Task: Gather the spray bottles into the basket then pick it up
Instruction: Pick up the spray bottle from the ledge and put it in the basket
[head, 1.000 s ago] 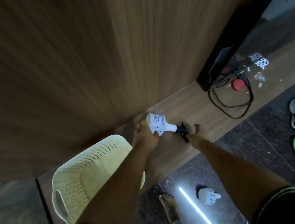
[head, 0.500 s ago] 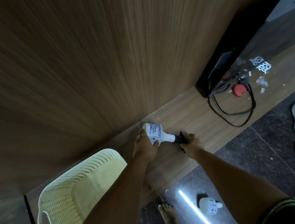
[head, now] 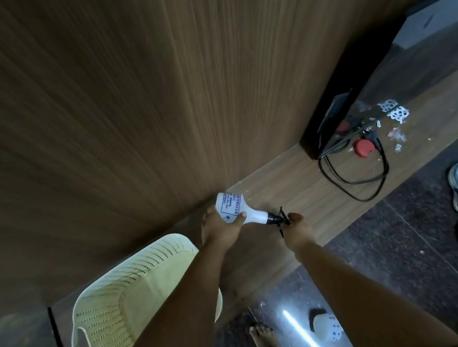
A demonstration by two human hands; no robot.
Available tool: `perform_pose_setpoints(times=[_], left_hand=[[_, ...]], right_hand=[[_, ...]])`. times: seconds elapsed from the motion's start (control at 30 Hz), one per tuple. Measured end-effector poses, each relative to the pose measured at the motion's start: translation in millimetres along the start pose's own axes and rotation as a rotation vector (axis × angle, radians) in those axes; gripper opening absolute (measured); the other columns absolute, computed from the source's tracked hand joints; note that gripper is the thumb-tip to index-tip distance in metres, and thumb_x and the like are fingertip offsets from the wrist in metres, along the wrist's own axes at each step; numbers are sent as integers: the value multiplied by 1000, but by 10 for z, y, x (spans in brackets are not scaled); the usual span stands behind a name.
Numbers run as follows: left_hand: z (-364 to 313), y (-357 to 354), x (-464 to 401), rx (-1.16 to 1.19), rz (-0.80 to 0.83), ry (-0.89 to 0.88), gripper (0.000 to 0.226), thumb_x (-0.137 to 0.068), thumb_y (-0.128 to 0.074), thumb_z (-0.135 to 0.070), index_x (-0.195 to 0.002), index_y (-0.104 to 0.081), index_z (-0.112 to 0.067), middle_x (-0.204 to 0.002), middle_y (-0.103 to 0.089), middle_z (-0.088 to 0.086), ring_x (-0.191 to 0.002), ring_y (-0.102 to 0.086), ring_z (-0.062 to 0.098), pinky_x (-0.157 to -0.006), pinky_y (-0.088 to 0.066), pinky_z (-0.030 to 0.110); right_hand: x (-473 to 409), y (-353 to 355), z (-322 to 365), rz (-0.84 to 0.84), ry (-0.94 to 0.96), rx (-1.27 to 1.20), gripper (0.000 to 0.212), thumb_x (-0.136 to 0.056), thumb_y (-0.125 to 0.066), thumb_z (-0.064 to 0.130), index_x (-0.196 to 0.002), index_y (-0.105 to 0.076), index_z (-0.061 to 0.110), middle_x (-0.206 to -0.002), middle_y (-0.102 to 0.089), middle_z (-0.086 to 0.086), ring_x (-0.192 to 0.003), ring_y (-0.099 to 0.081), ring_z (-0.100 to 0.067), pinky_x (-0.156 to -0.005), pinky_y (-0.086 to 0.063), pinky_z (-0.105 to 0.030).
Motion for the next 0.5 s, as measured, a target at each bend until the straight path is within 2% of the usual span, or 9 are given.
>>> perform_pose_setpoints(times=[0.07, 0.13, 0.2, 0.3, 0.4, 0.5], left_hand=[[-64, 149, 122, 66, -44, -6, 78, -70, -75, -50, -134, -45, -15, -131, -54, 6, -120, -54, 26, -97, -45, 38], [-119, 311, 263, 153, -75, -10, 80, -59, -74, -64, -125, -54, -22, -121, -61, -1, -111, -60, 22, -93, -51, 38], [-120, 465, 384, 242, -84, -14, 81, -47, -69, -78, -112, -62, -28, -107, -69, -6, -99, -66, 16, -86, -57, 39], [-150, 774, 730, 388, -99, 4, 72, -50, -77, -68, -103, -59, -22, -102, -68, -3, -92, -67, 15, -83, -58, 39], [-27, 1106, 1099, 517, -148, 36, 83, -44, -78, -67, -106, -53, -17, -106, -65, 2, -94, -65, 20, -84, -57, 39], [265, 1428, 1429, 541, -195, 108, 72, -62, -76, -61, -112, -53, -15, -110, -63, 4, -101, -61, 25, -83, -52, 35]], right_hand=[[143, 96, 161, 2, 70, -46, 21, -91, -50, 8, -105, -65, 6, -90, -62, -13, -83, -58, -31, -68, -48, -37], [364, 224, 368, 17, 118, -144, 21, -92, -50, 2, -106, -66, 2, -89, -62, -12, -82, -55, -26, -62, -42, -28], [598, 371, 561, 14, 152, -227, 25, -92, -52, 0, -115, -62, 0, -100, -63, -13, -88, -56, -26, -70, -43, -28], [1001, 516, 830, 34, 250, -239, 31, -92, -54, 1, -123, -58, 1, -111, -63, -13, -100, -58, -25, -83, -42, -28], [1458, 528, 1069, 79, 381, -202, 31, -90, -56, 1, -120, -60, 5, -114, -66, -13, -104, -60, -25, -85, -43, -28], [1920, 438, 1267, 84, 499, -80, 32, -88, -57, 0, -119, -62, 7, -115, -67, -13, -104, -62, -26, -81, -40, -24]])
Point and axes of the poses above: each hand's wrist, its own x-axis away from the middle knuckle, its own y-axis out of the back of the hand, z = x × y, the point moved 5 cm from there along -x, towards the middle knuckle
